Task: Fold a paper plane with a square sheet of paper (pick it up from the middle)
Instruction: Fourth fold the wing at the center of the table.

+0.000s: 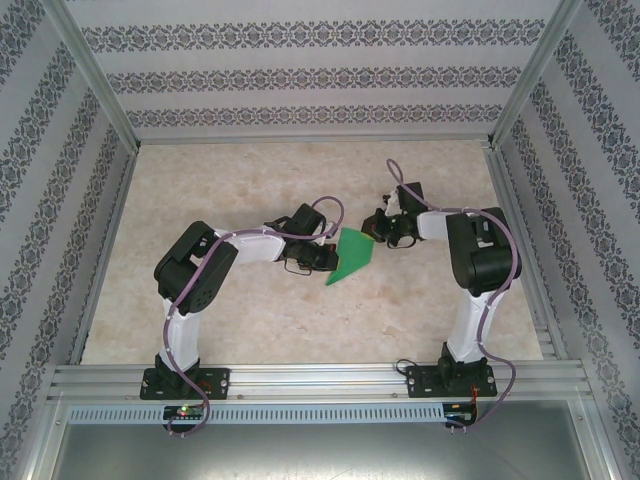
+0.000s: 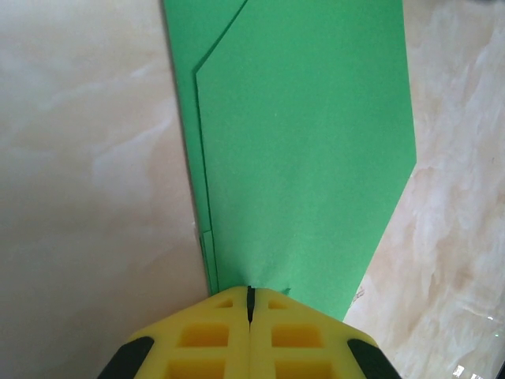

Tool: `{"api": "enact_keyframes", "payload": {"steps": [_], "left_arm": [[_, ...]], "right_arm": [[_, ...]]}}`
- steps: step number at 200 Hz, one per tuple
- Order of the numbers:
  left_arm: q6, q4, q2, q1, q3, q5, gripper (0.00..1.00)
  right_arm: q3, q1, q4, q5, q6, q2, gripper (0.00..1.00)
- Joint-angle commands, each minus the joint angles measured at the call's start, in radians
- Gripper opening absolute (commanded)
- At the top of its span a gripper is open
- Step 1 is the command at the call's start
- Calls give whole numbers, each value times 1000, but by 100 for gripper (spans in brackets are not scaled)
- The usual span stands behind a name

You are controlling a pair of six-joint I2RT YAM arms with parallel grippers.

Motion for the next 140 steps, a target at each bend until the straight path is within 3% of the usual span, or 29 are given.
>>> {"api": "enact_keyframes", "payload": {"steps": [1,32,63,97,140], "left_arm": [[0,-259,86,-8,-89,-135,0],[-3,-259,83,-8,-81,-135,0],[-14,-245,80,-8,-74,-121,0],[-17,-232,67,-9,-72,-117,0],[-29,-204,54,-9,-79,-103,0]], "right_arm": [[55,-60,3,137,0,42,0],[77,-72,-12,130,0,7,0],[-31,-38,10,90,18,-127,0],[-146,73,25,49,65,-208,0],[-186,210,92,80,161,-172,0]]}}
